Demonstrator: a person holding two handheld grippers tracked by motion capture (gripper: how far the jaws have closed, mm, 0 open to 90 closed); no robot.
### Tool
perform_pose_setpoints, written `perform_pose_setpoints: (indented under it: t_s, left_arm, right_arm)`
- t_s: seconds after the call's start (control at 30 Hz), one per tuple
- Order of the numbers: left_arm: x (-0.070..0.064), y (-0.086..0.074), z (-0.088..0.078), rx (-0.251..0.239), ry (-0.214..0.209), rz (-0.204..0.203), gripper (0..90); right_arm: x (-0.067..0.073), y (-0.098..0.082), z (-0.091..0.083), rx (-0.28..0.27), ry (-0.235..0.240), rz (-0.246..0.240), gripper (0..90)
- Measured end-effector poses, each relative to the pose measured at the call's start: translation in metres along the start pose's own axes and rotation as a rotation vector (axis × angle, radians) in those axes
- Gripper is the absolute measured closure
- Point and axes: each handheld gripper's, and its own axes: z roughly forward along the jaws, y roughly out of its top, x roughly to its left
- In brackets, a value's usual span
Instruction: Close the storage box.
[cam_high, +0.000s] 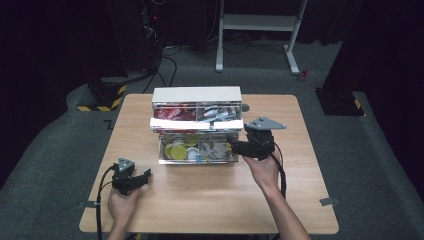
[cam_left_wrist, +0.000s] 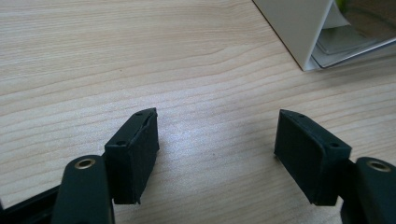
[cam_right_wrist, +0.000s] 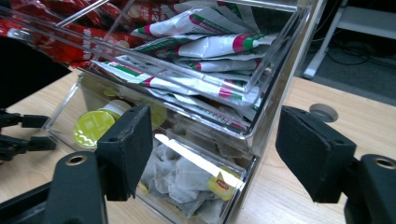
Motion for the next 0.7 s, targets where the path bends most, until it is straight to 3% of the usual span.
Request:
perform_pose_setpoints:
  t_s: [0.3, 0.4, 0.7]
  left_arm:
    - [-0.001, 0.0, 0.0, 0.001, 0.001, 0.0, 30.7]
    - [-0.002, 0.0, 0.0, 0.004, 0.009, 0.009, 30.7]
    - [-0.002, 0.0, 0.0, 0.008, 0.013, 0.019, 30.4]
  right_arm:
    - [0.003, 0.008, 0.007, 0.018, -0.042, -0.038, 32.6]
    - [0.005, 0.011, 0.01, 0.026, -0.076, -0.053, 34.2]
    - [0.008, 0.022, 0.008, 0.015, -0.089, -0.064, 36.6]
